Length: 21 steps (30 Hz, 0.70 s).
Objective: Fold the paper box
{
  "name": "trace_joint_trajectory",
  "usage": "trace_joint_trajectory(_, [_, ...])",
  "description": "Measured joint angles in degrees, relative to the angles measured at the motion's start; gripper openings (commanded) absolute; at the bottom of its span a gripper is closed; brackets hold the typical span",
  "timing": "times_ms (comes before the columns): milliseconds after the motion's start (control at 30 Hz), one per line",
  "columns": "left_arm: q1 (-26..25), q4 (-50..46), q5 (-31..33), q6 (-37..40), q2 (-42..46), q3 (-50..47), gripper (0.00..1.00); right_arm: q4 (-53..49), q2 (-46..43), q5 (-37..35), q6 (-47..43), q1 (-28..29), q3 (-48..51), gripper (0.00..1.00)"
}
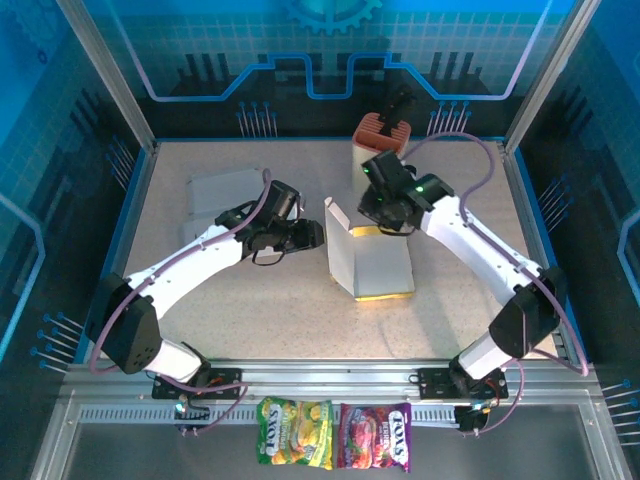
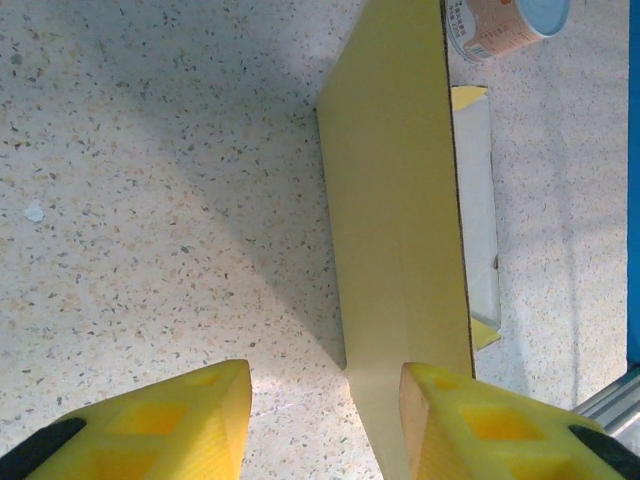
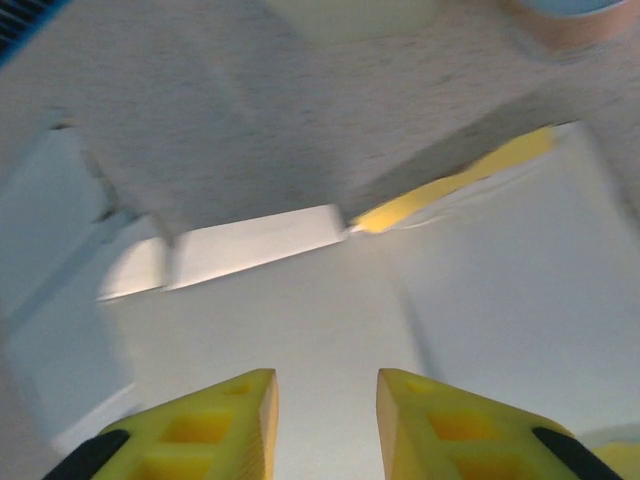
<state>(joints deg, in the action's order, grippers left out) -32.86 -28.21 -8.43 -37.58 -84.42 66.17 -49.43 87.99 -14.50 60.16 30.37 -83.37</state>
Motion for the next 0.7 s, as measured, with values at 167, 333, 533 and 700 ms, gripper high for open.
trace_joint_trajectory(167, [0.5,0.0,-1.6,-2.6,0.0,0.0,0.41,1.3,-4.2,1.6,-12.4,-13.2,13.8,0.36])
trace_joint_trajectory(333, [4.9,-0.5,-1.4,-6.8,0.0,-1.2,0.37,1.7,-4.7,5.6,-19.5,-22.7,22.9,0.28])
trace_joint_trajectory(533, [8.7,-1.4,-2.4,-9.1,-4.6,-1.6,0.29,5.6,0.2,10.1,-23.5,-27.6,23.7,0.26])
trace_joint_trajectory(700, [6.9,0.9,-5.7,-10.1,-15.1,0.2,0.26,10.3,7.8,15.7,-25.7,-28.5,23.7,0.26])
